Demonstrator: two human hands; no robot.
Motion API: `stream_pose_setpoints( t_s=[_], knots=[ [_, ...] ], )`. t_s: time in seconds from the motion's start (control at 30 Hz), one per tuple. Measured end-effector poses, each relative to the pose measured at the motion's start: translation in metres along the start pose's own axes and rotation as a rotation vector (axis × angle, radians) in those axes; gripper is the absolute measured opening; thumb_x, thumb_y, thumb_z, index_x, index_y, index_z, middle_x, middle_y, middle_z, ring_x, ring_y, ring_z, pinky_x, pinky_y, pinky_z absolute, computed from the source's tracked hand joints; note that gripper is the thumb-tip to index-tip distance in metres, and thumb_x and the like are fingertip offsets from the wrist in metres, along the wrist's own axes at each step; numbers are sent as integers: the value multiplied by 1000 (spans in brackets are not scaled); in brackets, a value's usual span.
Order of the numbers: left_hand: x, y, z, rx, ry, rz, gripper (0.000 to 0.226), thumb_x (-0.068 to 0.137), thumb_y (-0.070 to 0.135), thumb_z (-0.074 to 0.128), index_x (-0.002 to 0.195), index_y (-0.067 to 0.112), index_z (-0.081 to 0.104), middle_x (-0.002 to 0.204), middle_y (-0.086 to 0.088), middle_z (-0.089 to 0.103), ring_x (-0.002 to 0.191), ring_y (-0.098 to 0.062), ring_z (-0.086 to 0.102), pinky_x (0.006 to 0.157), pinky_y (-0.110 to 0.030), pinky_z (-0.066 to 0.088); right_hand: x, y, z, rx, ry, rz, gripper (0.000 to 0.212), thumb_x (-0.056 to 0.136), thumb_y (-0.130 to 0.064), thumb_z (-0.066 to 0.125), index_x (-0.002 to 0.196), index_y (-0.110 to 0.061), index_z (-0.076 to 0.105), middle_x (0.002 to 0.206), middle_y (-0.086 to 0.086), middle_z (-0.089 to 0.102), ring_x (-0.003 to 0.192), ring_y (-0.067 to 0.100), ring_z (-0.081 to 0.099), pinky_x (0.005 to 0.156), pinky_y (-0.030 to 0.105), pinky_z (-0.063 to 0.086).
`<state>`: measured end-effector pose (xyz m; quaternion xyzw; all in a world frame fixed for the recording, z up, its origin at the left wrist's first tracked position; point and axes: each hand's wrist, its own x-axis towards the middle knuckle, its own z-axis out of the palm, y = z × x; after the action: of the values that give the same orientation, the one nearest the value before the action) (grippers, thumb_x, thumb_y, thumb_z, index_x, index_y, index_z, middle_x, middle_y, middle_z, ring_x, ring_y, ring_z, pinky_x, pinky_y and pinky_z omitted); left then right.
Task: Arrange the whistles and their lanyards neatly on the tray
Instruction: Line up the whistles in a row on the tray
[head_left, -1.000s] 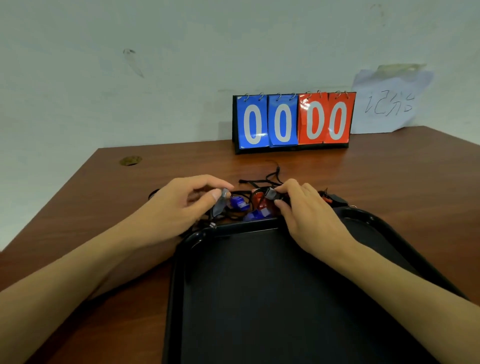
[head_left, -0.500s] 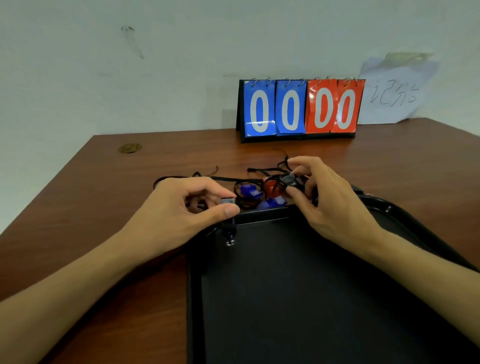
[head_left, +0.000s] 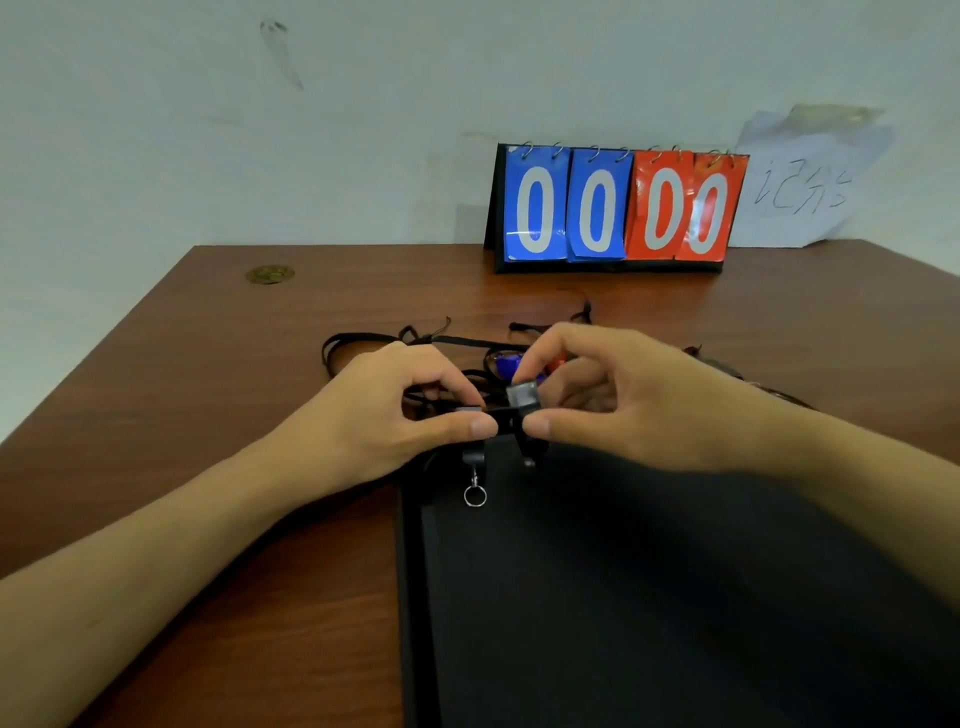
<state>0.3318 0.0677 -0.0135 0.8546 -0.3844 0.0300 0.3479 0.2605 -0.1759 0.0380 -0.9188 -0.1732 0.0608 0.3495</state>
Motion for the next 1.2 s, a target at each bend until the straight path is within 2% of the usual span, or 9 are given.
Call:
stream_pose_setpoints(
  t_s=[0.07, 0.13, 0.33, 0.4, 0.5, 0.6, 0.87, 1.0, 1.2],
  knots=[
    [1, -3, 0, -3, -8, 11, 28, 76, 74, 66, 94, 52, 67, 96, 23, 67, 102, 2, 58, 79, -4, 40, 0, 3, 4, 49, -62, 0, 30, 91, -30, 70, 118, -32, 57, 95, -7, 78, 94, 5, 74, 95, 30, 55],
    [2, -5, 0, -1, -9, 14, 27, 74, 73, 68, 93, 53, 66, 95, 23, 66, 100, 3, 58, 79, -4, 40, 0, 9, 12, 57, -39, -28, 29, 92, -29, 70, 118, -30, 58, 96, -6, 78, 95, 7, 74, 97, 36, 56],
    [2, -7, -1, -20, -38, 38, 25, 78, 69, 67, 98, 54, 65, 96, 25, 66, 98, 6, 59, 79, -4, 41, 2, 24, 29, 148, 64, -69, 22, 89, -30, 73, 109, -29, 64, 101, -10, 70, 92, 17, 73, 84, 45, 61],
    [1, -8, -3, -36, -50, 31, 29, 78, 66, 68, 103, 52, 66, 96, 22, 68, 99, 5, 61, 80, -6, 43, 3, 28, 31, 133, 100, -68, 22, 89, -33, 73, 110, -31, 64, 101, -8, 69, 85, 15, 72, 77, 39, 61],
    [1, -9, -3, -56, -49, 20, 33, 76, 64, 69, 104, 48, 69, 104, 24, 68, 100, 0, 63, 78, -7, 44, 5, 30, 37, 95, 170, -67, 22, 89, -35, 72, 110, -34, 65, 104, -8, 66, 75, 10, 69, 65, 25, 54],
    [2, -11, -1, -61, -40, 5, 31, 76, 64, 69, 99, 44, 73, 101, 26, 69, 97, -5, 64, 75, -8, 43, 6, 31, 42, 28, 209, -82, 23, 89, -38, 71, 111, -36, 65, 106, -9, 62, 76, 11, 68, 62, 21, 52],
    [1, -11, 1, -48, -25, -5, 33, 75, 66, 67, 98, 44, 74, 103, 25, 69, 98, -8, 63, 75, -8, 44, 8, 25, 46, -169, 289, -29, 28, 90, -48, 65, 116, -37, 66, 95, -16, 53, 73, 2, 58, 64, 13, 45],
    [1, -12, 1, -34, -13, 4, 33, 77, 67, 67, 98, 43, 75, 105, 24, 69, 100, -10, 64, 76, -10, 45, 7, 23, 49, -217, 310, -13, 31, 91, -51, 63, 120, -38, 65, 93, -16, 51, 72, 1, 53, 63, 13, 41],
    [1, -15, 1, -11, -16, 5, 30, 84, 66, 65, 101, 44, 74, 105, 20, 70, 100, -11, 65, 77, -21, 49, 7, 18, 48, -245, 296, -5, 37, 95, -51, 59, 129, -37, 61, 93, -19, 51, 77, -3, 50, 65, 12, 36]
  ],
)
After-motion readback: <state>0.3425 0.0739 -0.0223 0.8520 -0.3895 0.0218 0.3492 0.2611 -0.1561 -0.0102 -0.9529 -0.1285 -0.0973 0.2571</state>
